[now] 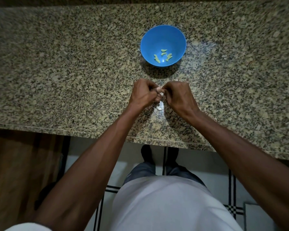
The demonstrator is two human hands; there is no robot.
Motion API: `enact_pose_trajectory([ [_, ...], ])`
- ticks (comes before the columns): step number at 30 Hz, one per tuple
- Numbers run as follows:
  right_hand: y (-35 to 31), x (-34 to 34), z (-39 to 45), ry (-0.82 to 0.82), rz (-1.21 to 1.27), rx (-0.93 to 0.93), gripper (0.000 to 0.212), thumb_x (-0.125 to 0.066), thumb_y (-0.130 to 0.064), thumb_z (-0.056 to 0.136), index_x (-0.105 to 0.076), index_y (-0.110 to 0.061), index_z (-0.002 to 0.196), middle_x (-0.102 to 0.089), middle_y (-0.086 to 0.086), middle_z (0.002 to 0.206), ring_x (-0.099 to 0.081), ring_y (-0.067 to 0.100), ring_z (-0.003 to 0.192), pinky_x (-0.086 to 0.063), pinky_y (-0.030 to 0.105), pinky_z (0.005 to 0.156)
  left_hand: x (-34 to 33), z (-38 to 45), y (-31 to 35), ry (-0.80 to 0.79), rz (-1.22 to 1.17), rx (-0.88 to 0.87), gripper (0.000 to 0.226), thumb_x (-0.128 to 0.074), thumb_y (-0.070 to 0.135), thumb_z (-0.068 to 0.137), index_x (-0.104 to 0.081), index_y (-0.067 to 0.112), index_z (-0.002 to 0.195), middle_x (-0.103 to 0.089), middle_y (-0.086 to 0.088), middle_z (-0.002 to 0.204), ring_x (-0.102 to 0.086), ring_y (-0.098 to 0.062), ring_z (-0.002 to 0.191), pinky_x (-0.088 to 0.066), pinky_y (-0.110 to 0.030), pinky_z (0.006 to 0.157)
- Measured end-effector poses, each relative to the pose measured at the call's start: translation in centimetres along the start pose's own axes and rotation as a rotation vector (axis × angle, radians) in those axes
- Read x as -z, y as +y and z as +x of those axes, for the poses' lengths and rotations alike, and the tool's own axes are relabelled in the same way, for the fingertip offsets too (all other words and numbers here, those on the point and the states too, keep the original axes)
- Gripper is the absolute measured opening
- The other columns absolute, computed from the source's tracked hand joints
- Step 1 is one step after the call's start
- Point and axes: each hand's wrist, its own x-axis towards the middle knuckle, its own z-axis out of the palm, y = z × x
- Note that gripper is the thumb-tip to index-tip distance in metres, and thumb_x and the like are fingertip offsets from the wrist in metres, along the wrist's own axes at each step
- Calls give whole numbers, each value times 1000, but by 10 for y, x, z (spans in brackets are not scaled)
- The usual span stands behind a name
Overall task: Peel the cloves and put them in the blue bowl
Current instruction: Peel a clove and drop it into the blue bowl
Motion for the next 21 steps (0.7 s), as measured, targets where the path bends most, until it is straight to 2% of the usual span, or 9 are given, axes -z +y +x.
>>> enact_pose_trajectory([
  [3, 4, -2, 0, -14, -25, 20, 7, -71, -4, 95, -78, -4, 96, -77, 11, 86, -68, 17, 70, -62, 36, 65, -1, 1, 0, -8, 130, -62, 6, -73, 4, 93, -77, 2, 89, -75, -6, 75, -74, -13, 61, -64, -33, 61],
  [6, 7, 1, 0, -6, 9, 3, 8, -71, -5, 95, -79, -6, 96, -77, 10, 86, -67, 13, 70, -59, 31, 64, -4, 0, -1, -24, 158, -79, 10, -68, 3, 96, -74, 1, 88, -74, -7, 75, -74, -12, 61, -62, -27, 57],
  [8, 6, 3, 0, 13, 126, -81, 9, -70, -7, 96, -79, -8, 98, -78, 5, 86, -70, 11, 73, -61, 30, 67, -6, 0, -3, -24, -7, -9, 11, -64, 6, 100, -72, -2, 97, -75, -11, 80, -75, -15, 66, -60, -24, 60],
  [11, 8, 2, 3, 19, 434, -291, 10, -73, -11, 94, -80, -13, 100, -79, -4, 90, -74, 4, 82, -62, 25, 75, -9, 0, -9, -12, -267, 110, 16, -63, 11, 102, -72, -2, 105, -77, -15, 86, -73, -16, 71, -59, -26, 66],
  [15, 15, 4, 3, -30, 772, -420, 11, -78, -10, 92, -80, -11, 102, -81, 4, 92, -78, 17, 86, -64, 36, 77, -11, -1, -11, -49, -531, 208, 21, -68, 11, 99, -73, -7, 110, -76, -19, 90, -70, -16, 74, -56, -21, 67],
  [18, 16, 9, 2, -68, 943, -465, 18, -78, -7, 91, -78, -1, 108, -79, 14, 95, -75, 18, 81, -62, 32, 77, -8, -2, -8, -68, -602, 222, 23, -71, 10, 97, -72, -8, 112, -75, -20, 92, -71, -16, 75, -57, -21, 69],
  [21, 16, 10, 2, -102, 1057, -557, 16, -78, -5, 90, -78, -4, 107, -78, 12, 94, -72, 14, 77, -61, 31, 79, -11, -3, -7, -38, -585, 188, 23, -73, 8, 94, -72, -8, 111, -76, -21, 93, -74, -20, 78, -60, -25, 72],
])
